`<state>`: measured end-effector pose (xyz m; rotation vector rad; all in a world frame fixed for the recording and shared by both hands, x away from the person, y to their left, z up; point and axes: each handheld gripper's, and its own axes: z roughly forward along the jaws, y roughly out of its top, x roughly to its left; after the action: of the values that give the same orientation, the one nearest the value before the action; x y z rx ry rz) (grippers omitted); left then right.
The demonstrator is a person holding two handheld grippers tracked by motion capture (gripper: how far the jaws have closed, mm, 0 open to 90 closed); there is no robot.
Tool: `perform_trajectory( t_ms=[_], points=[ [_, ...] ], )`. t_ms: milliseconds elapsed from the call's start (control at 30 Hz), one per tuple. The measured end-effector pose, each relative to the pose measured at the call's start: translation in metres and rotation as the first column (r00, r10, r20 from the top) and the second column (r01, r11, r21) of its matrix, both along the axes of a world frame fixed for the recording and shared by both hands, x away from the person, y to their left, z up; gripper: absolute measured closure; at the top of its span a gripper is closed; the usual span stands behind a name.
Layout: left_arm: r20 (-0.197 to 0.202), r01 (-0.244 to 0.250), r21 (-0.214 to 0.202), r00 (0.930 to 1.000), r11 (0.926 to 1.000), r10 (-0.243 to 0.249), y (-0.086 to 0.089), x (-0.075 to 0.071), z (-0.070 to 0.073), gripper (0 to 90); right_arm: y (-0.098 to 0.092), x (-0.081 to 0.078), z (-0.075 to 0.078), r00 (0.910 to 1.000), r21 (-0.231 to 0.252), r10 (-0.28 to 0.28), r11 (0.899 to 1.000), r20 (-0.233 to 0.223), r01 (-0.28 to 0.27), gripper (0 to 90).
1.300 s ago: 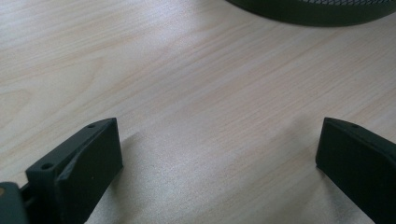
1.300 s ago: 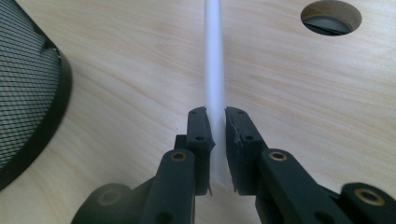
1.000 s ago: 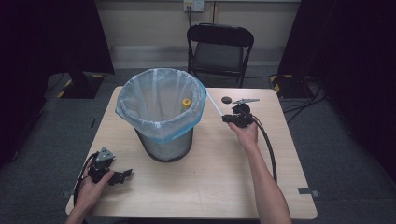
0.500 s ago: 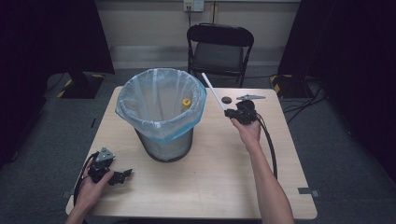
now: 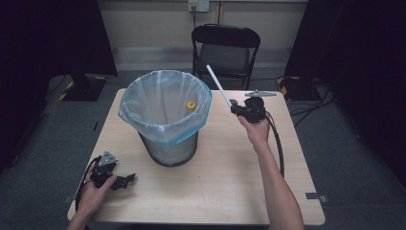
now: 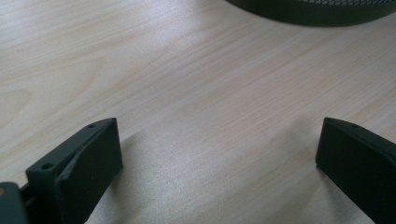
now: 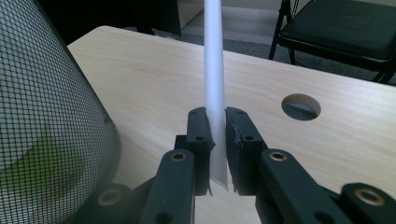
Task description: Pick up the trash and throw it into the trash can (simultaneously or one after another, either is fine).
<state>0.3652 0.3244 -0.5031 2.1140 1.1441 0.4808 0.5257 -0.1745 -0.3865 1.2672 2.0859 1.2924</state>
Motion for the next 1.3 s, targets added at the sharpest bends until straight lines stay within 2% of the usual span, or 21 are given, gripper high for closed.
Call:
perform_trajectory(
  t_ms=[267,600,933,1300],
  points=[
    [0.000,0.001,0.000,1.0000,1.0000,-0.001,0.000,0.000,0.000,0.0,0.000,0.000,0.008,0.9999,0.021,0.004,1.000,0.014,-0.005,80.8],
    [0.001,-0.001,0.000,1.0000,1.0000,0.001,0.000,0.000,0.000,0.0,0.005,-0.001,0.035,0.9976,0.059,0.025,0.998,0.065,-0.028,80.8],
    [0.000,0.000,0.001,1.0000,1.0000,0.000,0.000,0.000,0.000,0.0,0.012,-0.002,0.055,0.9932,0.070,0.044,0.996,0.108,-0.051,80.8],
    [0.000,0.000,0.000,1.0000,1.0000,0.000,0.000,0.000,0.000,0.0,0.019,-0.002,0.086,0.9857,0.080,0.058,0.994,0.158,-0.071,80.8]
  ],
)
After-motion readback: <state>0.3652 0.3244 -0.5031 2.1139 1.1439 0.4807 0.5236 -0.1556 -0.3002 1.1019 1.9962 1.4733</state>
